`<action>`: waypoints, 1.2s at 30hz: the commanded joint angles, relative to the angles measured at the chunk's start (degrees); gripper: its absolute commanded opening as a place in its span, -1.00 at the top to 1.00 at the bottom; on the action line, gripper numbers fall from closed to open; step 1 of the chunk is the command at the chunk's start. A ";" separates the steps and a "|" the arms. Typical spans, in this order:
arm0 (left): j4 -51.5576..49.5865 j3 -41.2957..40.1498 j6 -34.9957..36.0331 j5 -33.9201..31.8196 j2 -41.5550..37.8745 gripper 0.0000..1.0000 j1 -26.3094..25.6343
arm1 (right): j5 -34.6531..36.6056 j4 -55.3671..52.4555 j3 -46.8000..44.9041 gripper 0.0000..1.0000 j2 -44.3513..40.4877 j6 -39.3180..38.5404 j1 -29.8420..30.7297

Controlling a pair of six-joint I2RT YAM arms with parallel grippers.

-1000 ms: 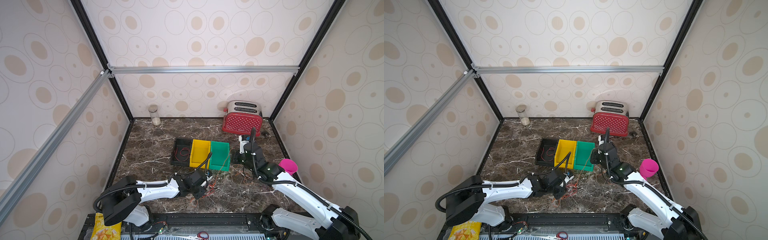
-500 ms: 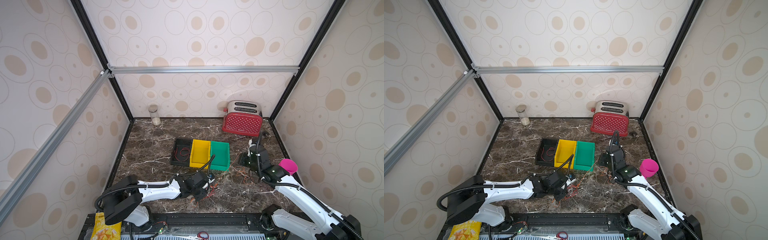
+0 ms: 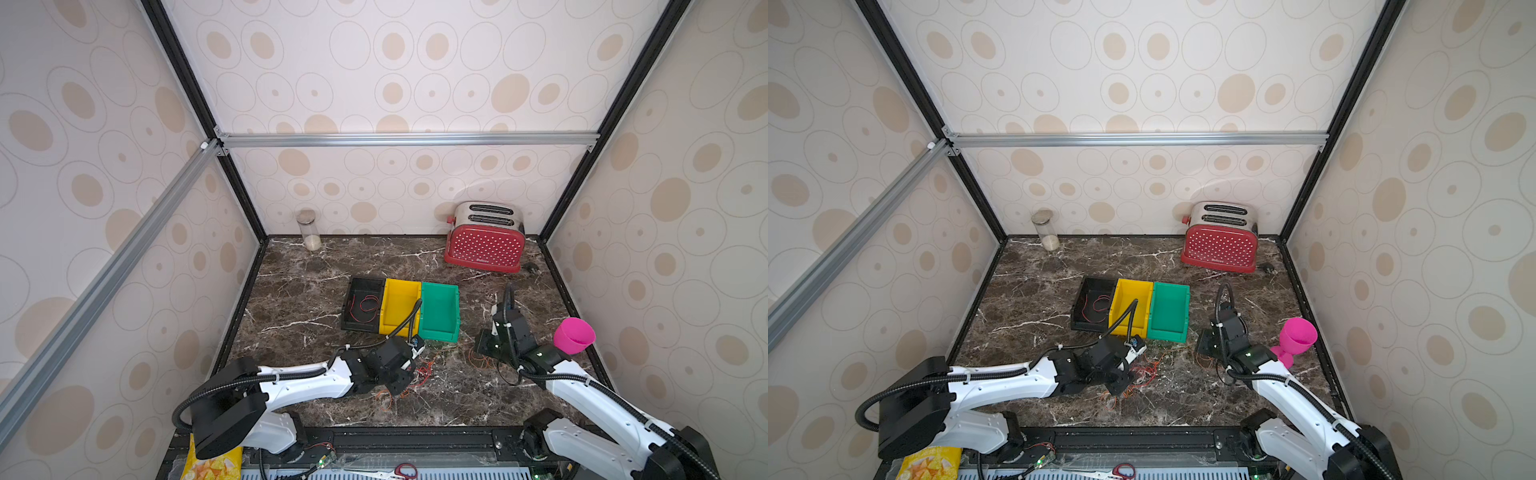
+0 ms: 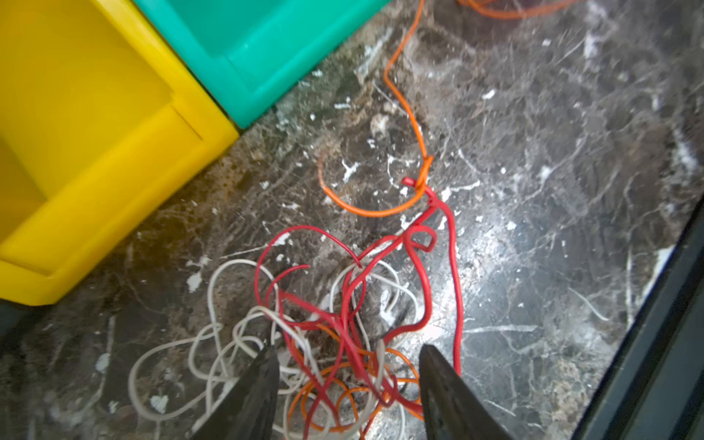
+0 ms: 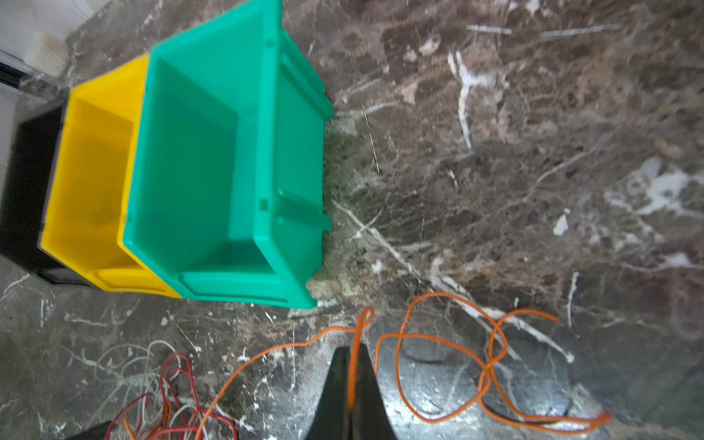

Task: Untangle and sort cables by color
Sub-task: Untie the cable.

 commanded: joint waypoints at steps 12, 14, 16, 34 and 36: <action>15.28 -0.70 -11.49 10.68 -3.66 -0.36 1.86 | -2.44 -0.01 -3.58 1.00 -4.38 3.21 -0.11; 16.86 -1.30 -13.24 8.86 -2.47 -0.36 1.67 | -2.68 0.19 -3.80 1.00 -4.69 3.38 -0.12; 19.63 -2.78 -15.26 7.64 -1.50 -0.36 1.45 | -3.22 0.66 -4.07 1.00 -4.73 3.41 -0.10; 21.19 -5.73 -13.93 2.14 9.66 0.28 -1.56 | -3.97 -7.57 -1.61 0.65 -8.06 3.27 -0.12; 21.45 -6.49 -13.93 1.67 9.51 0.44 -1.56 | -3.00 -12.04 0.29 0.54 -8.19 2.09 -0.07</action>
